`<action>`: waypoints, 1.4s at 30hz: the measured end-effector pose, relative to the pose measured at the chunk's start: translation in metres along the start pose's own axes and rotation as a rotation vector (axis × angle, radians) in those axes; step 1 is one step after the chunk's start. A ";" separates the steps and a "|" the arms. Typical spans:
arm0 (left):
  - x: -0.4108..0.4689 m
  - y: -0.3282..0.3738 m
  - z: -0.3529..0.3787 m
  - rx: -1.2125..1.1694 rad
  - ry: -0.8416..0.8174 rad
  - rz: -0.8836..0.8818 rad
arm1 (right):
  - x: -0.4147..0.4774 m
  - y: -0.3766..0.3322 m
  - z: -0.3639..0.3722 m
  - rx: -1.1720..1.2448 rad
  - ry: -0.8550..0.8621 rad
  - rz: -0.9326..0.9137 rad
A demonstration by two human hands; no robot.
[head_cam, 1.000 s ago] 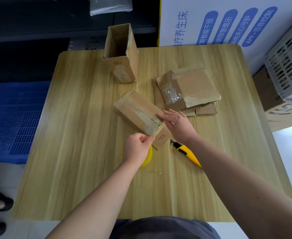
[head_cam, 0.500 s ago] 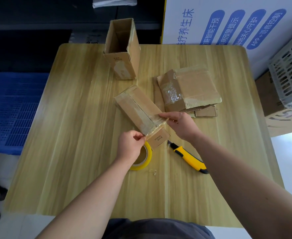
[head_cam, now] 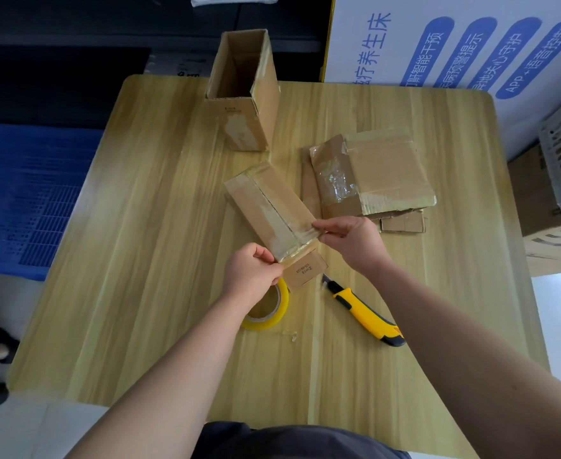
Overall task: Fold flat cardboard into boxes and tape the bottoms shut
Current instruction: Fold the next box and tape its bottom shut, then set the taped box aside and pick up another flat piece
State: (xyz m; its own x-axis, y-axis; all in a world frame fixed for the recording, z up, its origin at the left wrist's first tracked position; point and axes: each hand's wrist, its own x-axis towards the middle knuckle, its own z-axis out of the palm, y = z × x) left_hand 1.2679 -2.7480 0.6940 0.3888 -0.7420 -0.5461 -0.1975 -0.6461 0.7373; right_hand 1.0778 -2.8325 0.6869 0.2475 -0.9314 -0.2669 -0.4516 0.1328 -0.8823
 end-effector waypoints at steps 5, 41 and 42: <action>0.002 0.005 -0.004 -0.082 -0.059 -0.031 | 0.004 -0.003 -0.005 0.026 -0.092 0.010; 0.041 0.034 -0.058 0.407 -0.050 0.095 | 0.051 -0.041 -0.016 -0.270 -0.304 0.072; 0.047 0.037 -0.060 0.389 0.000 0.085 | 0.053 -0.047 -0.011 -0.282 -0.306 0.064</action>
State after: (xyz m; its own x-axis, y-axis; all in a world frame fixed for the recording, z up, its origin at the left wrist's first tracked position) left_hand 1.3325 -2.7967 0.7195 0.3565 -0.7958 -0.4894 -0.5554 -0.6018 0.5739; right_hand 1.1030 -2.8922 0.7186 0.4350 -0.7750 -0.4584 -0.6808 0.0501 -0.7308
